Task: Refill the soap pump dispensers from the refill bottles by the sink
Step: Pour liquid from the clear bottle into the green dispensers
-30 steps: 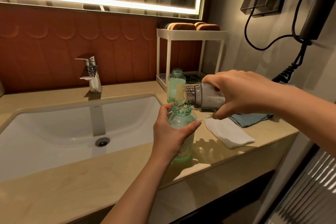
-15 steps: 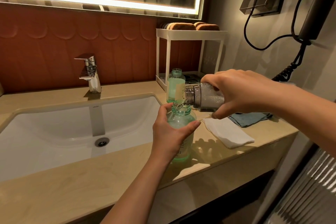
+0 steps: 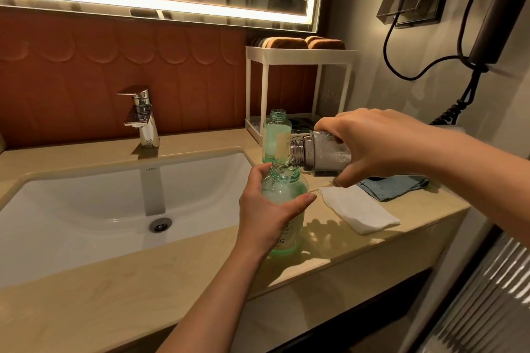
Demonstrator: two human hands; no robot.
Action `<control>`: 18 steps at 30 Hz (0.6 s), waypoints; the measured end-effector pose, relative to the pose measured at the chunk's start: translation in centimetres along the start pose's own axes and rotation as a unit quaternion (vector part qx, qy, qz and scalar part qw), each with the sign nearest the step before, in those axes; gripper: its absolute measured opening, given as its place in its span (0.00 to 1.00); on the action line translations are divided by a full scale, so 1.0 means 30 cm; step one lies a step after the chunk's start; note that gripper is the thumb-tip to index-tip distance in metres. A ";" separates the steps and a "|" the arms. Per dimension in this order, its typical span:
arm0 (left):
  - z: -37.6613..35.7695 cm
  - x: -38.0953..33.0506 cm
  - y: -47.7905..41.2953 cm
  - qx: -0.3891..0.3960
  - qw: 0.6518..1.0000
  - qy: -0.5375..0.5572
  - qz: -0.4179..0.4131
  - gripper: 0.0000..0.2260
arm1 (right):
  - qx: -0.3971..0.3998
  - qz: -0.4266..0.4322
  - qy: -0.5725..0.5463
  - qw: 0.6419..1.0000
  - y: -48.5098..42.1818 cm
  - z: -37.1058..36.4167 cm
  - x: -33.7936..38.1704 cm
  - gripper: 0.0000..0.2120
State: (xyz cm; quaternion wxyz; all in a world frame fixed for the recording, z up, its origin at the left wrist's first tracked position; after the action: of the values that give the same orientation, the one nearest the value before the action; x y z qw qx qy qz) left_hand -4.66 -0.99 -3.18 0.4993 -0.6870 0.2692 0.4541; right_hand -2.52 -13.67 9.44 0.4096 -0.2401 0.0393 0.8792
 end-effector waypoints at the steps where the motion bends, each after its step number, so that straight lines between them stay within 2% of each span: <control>1: 0.000 0.000 0.000 0.003 1.000 0.001 0.000 0.31 | 0.001 0.000 0.000 1.000 -0.001 0.000 0.000 0.33; 18: 0.008 0.013 0.001 0.026 1.000 -0.016 -0.003 0.34 | 0.006 -0.001 0.003 1.000 -0.005 -0.003 -0.003 0.33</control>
State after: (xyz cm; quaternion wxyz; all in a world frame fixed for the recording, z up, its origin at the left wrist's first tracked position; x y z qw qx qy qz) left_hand -4.59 -0.74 -3.56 0.5224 -0.6674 0.2709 0.4563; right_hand -2.32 -13.65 9.43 0.4121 -0.2405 0.0457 0.8776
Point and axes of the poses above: each hand's wrist, its own y-axis away from the middle knuckle, its own z-axis out of the back of the hand, x = y × z, the point moved 6 cm from there along -y, towards the middle knuckle, and after that the axes turned 10 degrees about y, right-handed, at the moved point
